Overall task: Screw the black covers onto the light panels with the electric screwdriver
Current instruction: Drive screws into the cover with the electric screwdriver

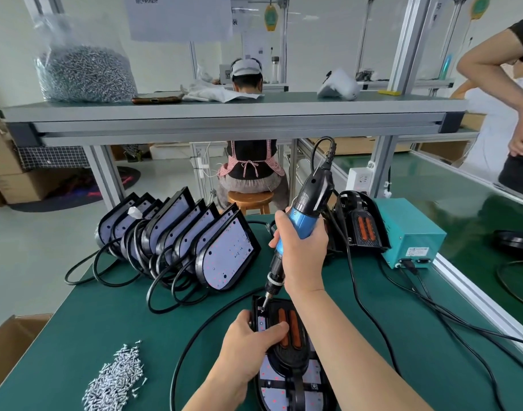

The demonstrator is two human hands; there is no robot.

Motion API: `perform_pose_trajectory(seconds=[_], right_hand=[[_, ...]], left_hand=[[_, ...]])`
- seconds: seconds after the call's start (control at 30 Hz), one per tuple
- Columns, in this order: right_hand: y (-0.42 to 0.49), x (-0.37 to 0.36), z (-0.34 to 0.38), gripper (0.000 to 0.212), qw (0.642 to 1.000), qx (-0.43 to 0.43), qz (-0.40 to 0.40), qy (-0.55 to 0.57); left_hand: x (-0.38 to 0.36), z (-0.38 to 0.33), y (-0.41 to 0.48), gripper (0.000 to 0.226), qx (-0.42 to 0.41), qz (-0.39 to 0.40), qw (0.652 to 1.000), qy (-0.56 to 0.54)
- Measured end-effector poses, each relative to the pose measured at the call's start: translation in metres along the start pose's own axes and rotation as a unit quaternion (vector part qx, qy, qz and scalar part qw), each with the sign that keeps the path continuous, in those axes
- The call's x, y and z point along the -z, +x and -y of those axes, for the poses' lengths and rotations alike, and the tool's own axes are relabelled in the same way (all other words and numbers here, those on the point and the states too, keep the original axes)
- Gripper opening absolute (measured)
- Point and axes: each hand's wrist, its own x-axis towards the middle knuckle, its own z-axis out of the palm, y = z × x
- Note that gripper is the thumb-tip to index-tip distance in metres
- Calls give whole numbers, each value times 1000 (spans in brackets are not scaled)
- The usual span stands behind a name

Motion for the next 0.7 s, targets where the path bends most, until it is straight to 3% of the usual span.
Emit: perform_pose_trajectory(seconds=[0.1, 0.13, 0.2, 0.27, 0.7], right_hand=[[-1, -2, 0, 22, 1000, -1, 10, -3], [-2, -3, 0, 22, 1000, 0, 17, -5], [-3, -4, 0, 21, 1000, 3, 31, -6], [-5, -5, 0, 19, 999, 10, 40, -8], [-14, -4, -2, 18, 997, 12, 67, -23]], left_hand=[[1, 4, 1, 36, 4, 6, 1000, -20], [1, 3, 2, 44, 1, 10, 999, -33], [2, 4, 1, 90, -12, -1, 1000, -24], [3, 3, 2, 104, -9, -1, 1000, -22], [2, 11, 6, 111, -19, -9, 999, -31]])
